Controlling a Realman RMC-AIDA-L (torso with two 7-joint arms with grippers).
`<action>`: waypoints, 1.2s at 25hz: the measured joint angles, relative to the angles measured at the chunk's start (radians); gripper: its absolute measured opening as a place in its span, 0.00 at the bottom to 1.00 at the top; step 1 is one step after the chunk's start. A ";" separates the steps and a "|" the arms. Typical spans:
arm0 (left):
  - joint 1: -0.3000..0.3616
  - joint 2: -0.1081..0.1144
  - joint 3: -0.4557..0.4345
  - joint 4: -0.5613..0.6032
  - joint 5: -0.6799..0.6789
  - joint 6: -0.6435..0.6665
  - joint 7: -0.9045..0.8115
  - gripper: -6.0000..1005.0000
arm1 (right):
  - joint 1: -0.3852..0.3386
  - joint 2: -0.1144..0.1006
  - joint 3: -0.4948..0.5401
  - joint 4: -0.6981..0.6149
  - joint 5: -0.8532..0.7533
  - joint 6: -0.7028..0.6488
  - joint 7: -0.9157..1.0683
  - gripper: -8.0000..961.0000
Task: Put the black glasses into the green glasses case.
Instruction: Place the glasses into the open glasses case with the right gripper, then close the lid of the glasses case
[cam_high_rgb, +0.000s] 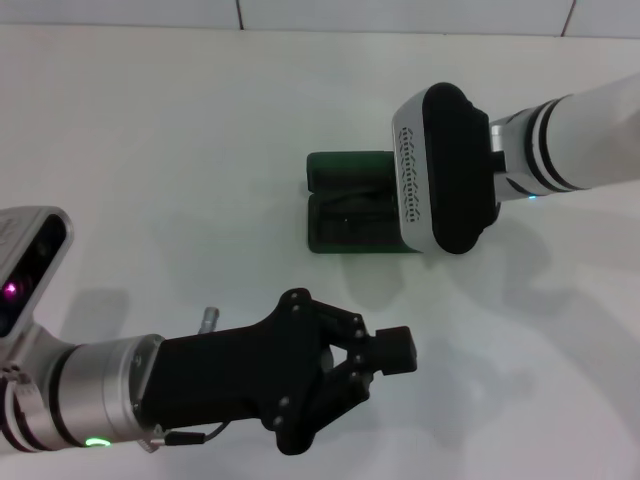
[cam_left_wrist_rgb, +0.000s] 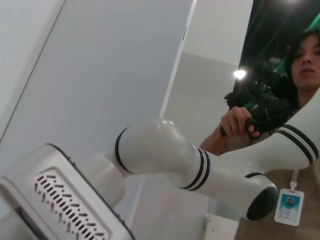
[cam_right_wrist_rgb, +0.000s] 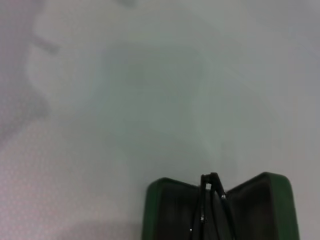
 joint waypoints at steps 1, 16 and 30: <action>0.000 -0.002 0.000 0.000 -0.001 0.000 0.000 0.04 | 0.000 0.000 -0.007 0.008 -0.002 0.017 0.000 0.08; -0.002 -0.014 0.000 0.000 -0.012 -0.001 -0.002 0.04 | -0.002 0.000 -0.076 0.054 -0.007 0.117 0.002 0.08; 0.032 -0.006 -0.153 -0.003 -0.019 -0.003 -0.008 0.04 | -0.122 0.000 -0.069 -0.072 -0.009 0.109 0.003 0.29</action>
